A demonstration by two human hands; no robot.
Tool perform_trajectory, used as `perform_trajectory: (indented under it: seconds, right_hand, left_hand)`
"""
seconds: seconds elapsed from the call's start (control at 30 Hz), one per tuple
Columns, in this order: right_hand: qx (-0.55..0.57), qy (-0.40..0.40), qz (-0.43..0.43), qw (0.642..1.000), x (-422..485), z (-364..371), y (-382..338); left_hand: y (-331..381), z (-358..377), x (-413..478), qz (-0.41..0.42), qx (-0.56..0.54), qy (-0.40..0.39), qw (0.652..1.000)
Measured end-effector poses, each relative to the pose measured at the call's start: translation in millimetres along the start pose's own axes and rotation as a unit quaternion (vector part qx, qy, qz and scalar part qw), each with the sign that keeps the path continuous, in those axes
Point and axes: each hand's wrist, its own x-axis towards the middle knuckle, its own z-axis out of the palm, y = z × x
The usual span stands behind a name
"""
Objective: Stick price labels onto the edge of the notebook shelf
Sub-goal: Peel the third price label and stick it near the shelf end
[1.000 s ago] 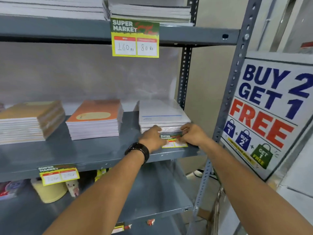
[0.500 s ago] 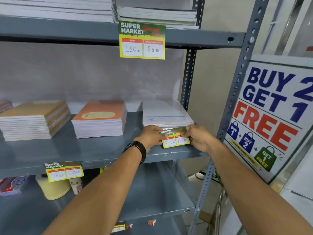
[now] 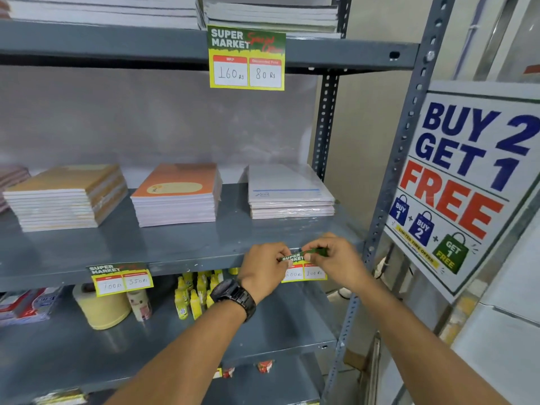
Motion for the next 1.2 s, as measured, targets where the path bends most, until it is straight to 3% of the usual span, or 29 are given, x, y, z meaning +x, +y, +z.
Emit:
perform_trajectory:
  seconds: [0.23,0.83,1.03,1.2]
  right_hand:
    - [-0.03,0.086,-0.011,0.996,-15,14,2]
    - [-0.052,0.139,-0.009,0.989,-8,14,5]
    - [-0.155,0.154,-0.061,0.974,-6,12,13]
    - [-0.252,0.172,-0.097,0.947,-12,10,8]
  left_hand:
    - [-3,5,-8,-0.005,0.027,0.029,0.999]
    - [6,8,-2,-0.008,0.066,0.064,0.996]
    - [9,10,-2,0.005,0.138,0.077,0.987]
    - [16,3,1,-0.032,0.186,0.064,0.98]
